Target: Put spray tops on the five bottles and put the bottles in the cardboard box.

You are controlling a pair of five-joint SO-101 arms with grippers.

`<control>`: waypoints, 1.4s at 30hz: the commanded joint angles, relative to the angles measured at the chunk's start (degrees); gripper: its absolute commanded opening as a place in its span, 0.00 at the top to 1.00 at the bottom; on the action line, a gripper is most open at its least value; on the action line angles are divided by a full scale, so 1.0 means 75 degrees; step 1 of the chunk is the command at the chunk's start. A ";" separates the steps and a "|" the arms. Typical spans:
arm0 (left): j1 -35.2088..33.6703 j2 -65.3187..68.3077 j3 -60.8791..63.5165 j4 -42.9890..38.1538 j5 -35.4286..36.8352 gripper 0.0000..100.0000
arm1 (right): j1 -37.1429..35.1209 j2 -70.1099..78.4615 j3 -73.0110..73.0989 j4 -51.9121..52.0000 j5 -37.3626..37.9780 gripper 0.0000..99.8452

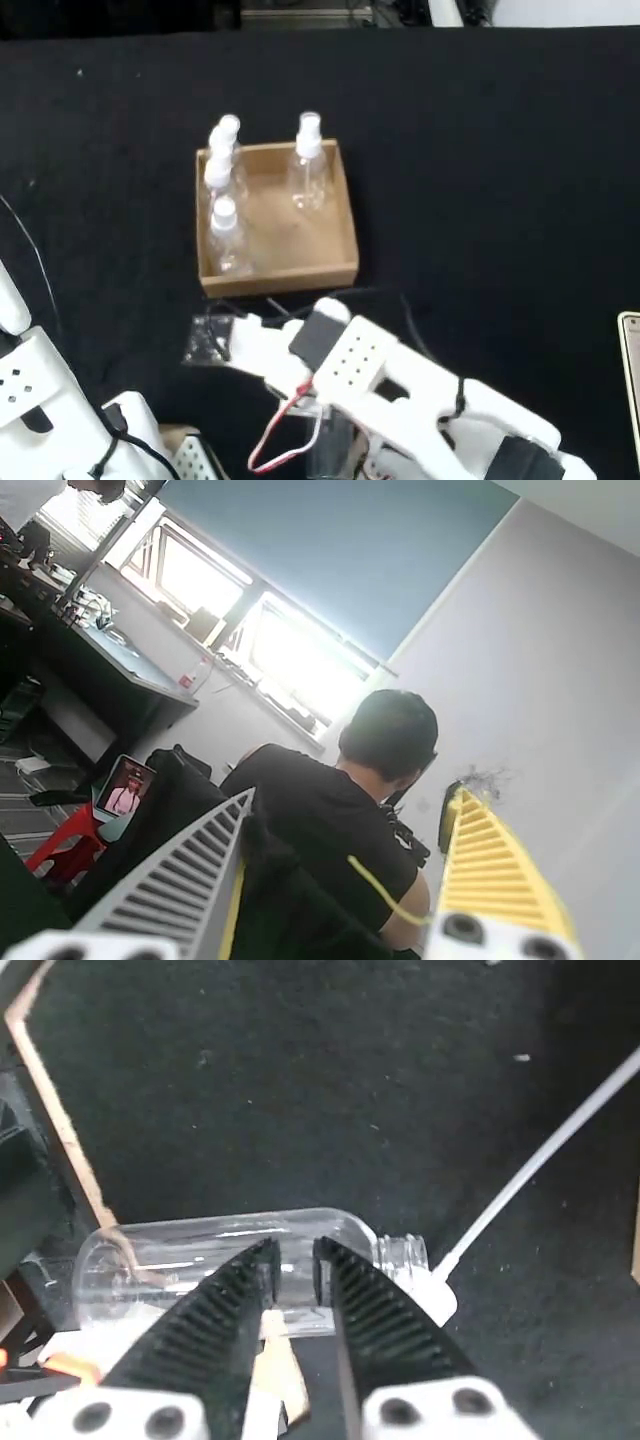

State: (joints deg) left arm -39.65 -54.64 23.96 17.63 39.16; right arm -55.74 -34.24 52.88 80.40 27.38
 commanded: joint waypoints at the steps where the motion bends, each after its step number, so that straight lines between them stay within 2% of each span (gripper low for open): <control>1: -0.0053 0.0023 -0.0111 -0.0152 0.0094 0.73 | -0.0258 -0.0205 0.0264 -0.0117 0.0012 0.96; 4: -0.0053 0.0023 -0.0111 -0.0152 0.0094 0.73 | 0.0047 -0.0205 0.0651 -0.0176 0.0797 0.96; 7: -0.0053 0.0023 -0.0111 -0.0152 0.0094 0.73 | 0.0750 -0.0229 0.0885 -0.0117 0.1383 0.96; 11: -0.0053 0.0023 -0.0111 -0.0152 0.0094 0.73 | 0.2180 -0.0264 0.0733 0.0223 0.2086 0.96; 17: -0.0053 0.0023 -0.0111 -0.0152 0.0094 0.73 | 0.4501 -0.0264 0.0381 0.0856 0.3681 0.96; 21: -0.0053 0.0023 -0.0111 -0.0164 0.0094 0.73 | 0.5462 -0.0264 0.0322 0.0961 0.4665 0.96; 25: -0.0053 0.0023 -0.0111 -0.0164 0.0094 0.73 | 0.5193 -0.0264 -0.0064 0.1032 0.5146 0.96; 28: -0.0053 0.0023 -0.0111 -0.0164 0.0094 0.73 | 0.4724 -0.0264 -0.0838 0.1700 0.5134 0.96; 30: -0.0053 0.0023 -0.0111 -0.0164 0.0094 0.73 | 0.4525 -0.0264 -0.1459 0.2309 0.4982 0.95; 32: -0.0053 0.0023 -0.0111 -0.0164 0.0094 0.73 | 0.4302 -0.0264 -0.1928 0.2696 0.4536 0.91; 37: -0.0053 0.0023 -0.0111 -0.0164 0.0094 0.73 | 0.3388 -0.0264 -0.1530 0.2485 0.3915 0.75; 42: -0.0053 0.0023 -0.0111 -0.0164 0.0094 0.73 | 0.2286 -0.0275 -0.0932 0.2333 0.3903 0.79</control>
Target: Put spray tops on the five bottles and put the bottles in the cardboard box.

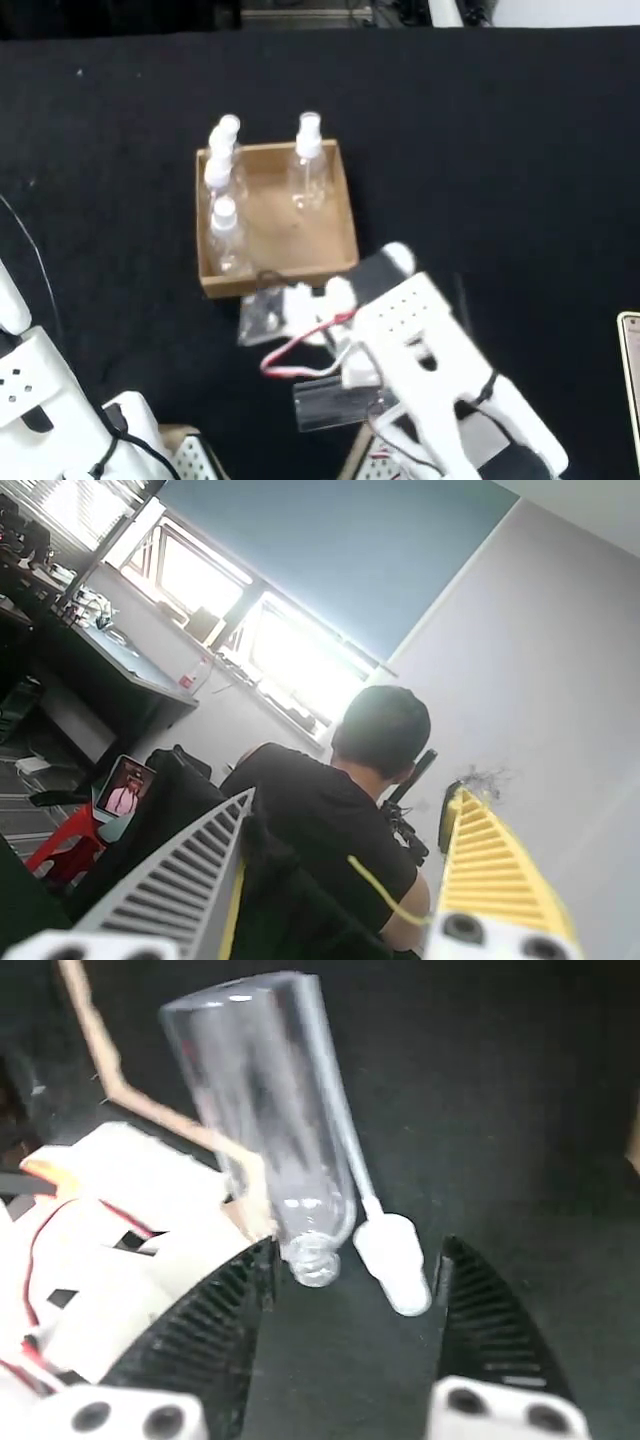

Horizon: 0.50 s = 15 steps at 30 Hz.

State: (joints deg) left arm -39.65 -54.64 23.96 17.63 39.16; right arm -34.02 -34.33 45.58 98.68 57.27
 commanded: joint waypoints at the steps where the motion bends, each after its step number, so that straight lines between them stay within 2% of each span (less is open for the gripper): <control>1: -0.0053 0.0023 -0.0111 -0.0164 0.0094 0.73 | -0.0774 -0.0264 0.0064 -0.0094 -0.0082 0.79; 6: -0.0053 0.0023 -0.0111 -0.0164 0.0094 0.73 | -0.1536 -0.0264 0.0170 -0.0117 -0.0164 0.79; 15: -0.0053 0.0023 -0.0111 -0.0164 0.0094 0.73 | -0.2755 -0.0252 0.1483 -0.1606 -0.1653 0.79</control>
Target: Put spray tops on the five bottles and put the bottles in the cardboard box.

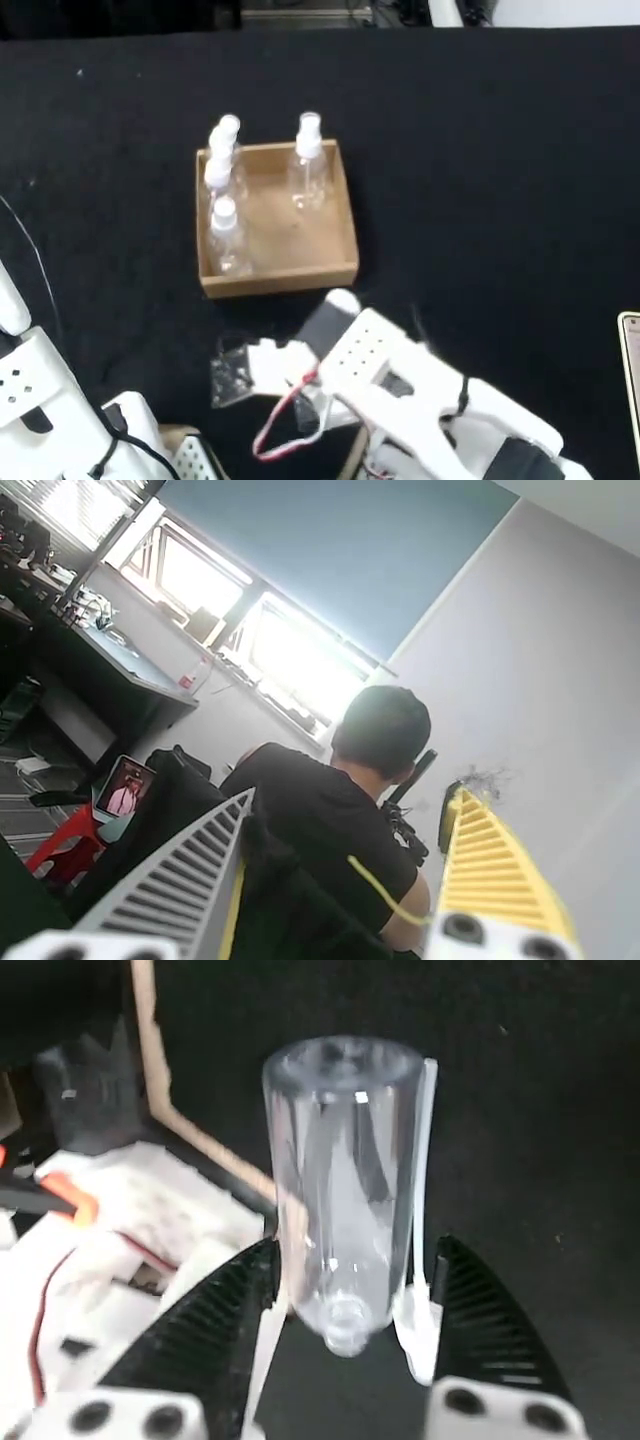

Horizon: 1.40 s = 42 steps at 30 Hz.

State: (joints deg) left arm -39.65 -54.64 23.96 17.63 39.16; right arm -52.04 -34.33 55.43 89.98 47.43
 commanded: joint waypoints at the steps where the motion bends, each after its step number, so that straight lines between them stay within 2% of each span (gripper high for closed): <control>1: -0.0053 0.0023 -0.0111 -0.0164 0.0094 0.73 | -0.0422 -0.0252 0.0252 -0.0551 -0.0422 0.79; 13: -0.0053 0.0023 -0.0111 -0.0164 0.0094 0.73 | -0.0527 -0.0205 0.1295 -0.1875 -0.0586 0.79; 16: -0.0053 0.0023 -0.0111 -0.0164 0.0094 0.73 | -0.0152 -0.0205 0.1330 -0.1934 -0.0539 0.79; 22: -0.0053 0.0023 -0.0111 -0.0164 0.0094 0.73 | 0.1688 -0.0229 0.1963 -0.3188 -0.0539 0.79; 24: -0.0053 0.0012 -0.0111 -0.0152 0.0094 0.73 | 0.2286 -0.0252 0.1741 -0.3118 -0.0527 0.81; 28: -0.0053 0.0012 -0.0111 -0.0152 0.0094 0.73 | 0.2930 -0.0252 0.0510 -0.1758 -0.0047 0.89; 33: -0.0053 0.0012 -0.0111 -0.0152 0.0094 0.73 | 0.3950 -0.0252 -0.0768 -0.0223 0.0680 0.90; 42: -0.0053 -0.0023 -0.0100 -0.0152 0.0094 0.73 | 0.8522 -0.0205 -0.2350 -0.0082 0.0961 0.90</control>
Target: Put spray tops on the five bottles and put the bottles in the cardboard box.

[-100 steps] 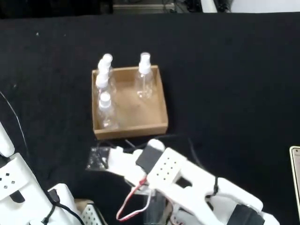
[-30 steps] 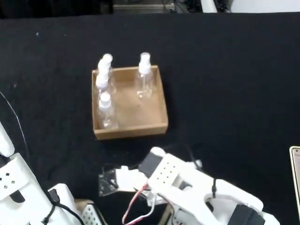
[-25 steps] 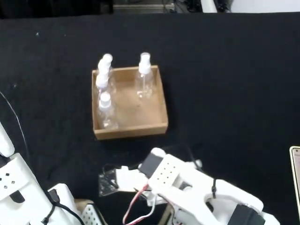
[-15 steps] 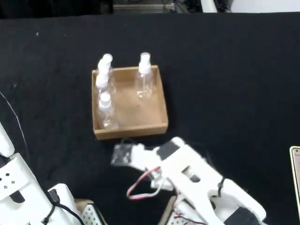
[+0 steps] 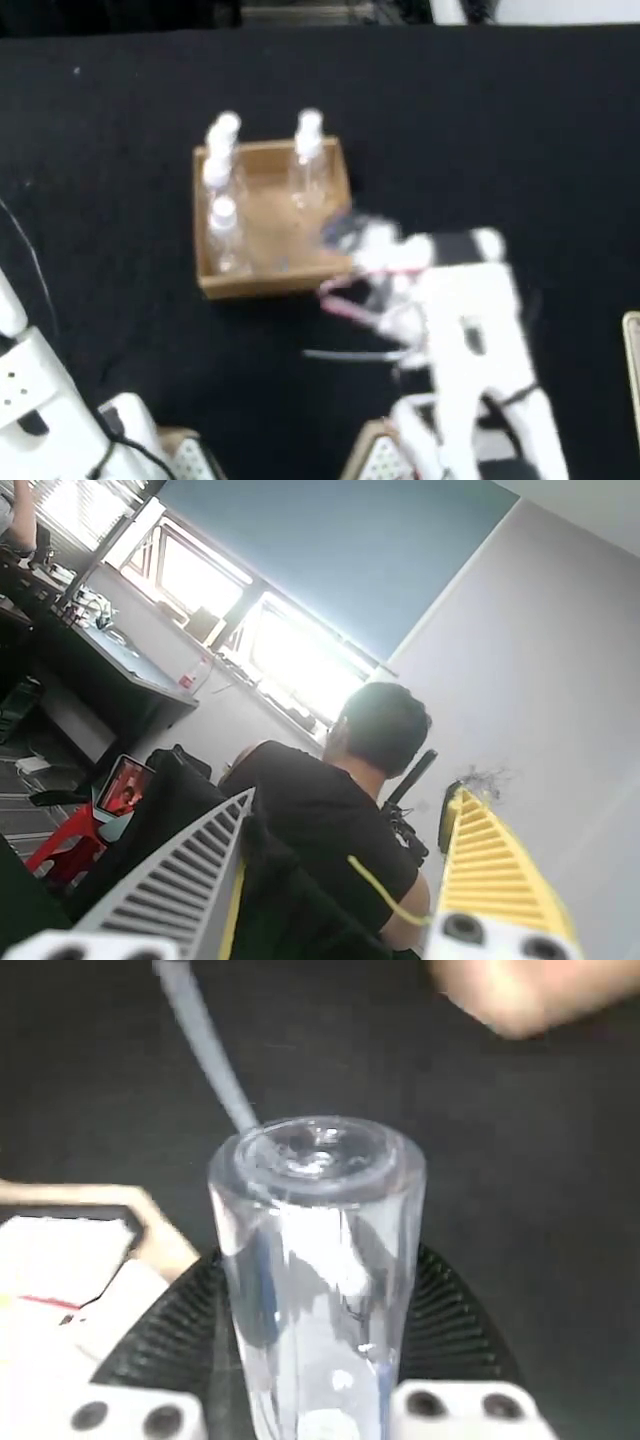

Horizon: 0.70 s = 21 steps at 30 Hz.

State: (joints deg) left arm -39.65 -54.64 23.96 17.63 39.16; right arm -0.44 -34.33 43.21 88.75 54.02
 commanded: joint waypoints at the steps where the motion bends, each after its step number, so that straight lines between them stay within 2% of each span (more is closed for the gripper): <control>1: -0.0041 -0.0035 -0.0100 -0.0152 0.0094 0.73 | 0.2145 -0.0205 -0.0826 0.0082 0.0082 0.90; 5: 0.0029 -0.0035 -0.0100 -0.0141 0.0105 0.73 | 0.3868 -0.0182 -0.0862 -0.0680 -0.0047 0.90; 7: 0.0252 -0.0047 -0.0018 -0.0152 0.0105 0.73 | 0.4466 -0.0064 -0.0627 -0.1430 -0.0738 0.90; 12: 0.0651 -0.0047 0.0053 -0.0199 0.0070 0.73 | 0.5286 0.0979 -0.0322 -0.3106 -0.3739 0.90; 17: 0.0733 -0.0047 0.0076 -0.0176 0.0059 0.73 | 0.5474 0.2210 -0.0862 -0.3798 -0.7138 0.90; 19: 0.0744 -0.0047 0.0076 -0.0176 0.0059 0.73 | 0.5333 0.2667 -0.1131 -0.3751 -0.8275 0.84; 21: 0.0733 -0.0047 0.0076 -0.0176 0.0059 0.73 | 0.4864 0.3065 -0.1495 -0.3458 -0.8686 0.74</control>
State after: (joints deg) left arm -34.81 -54.64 25.27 17.54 39.52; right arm 39.03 -13.23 38.11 62.02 -3.21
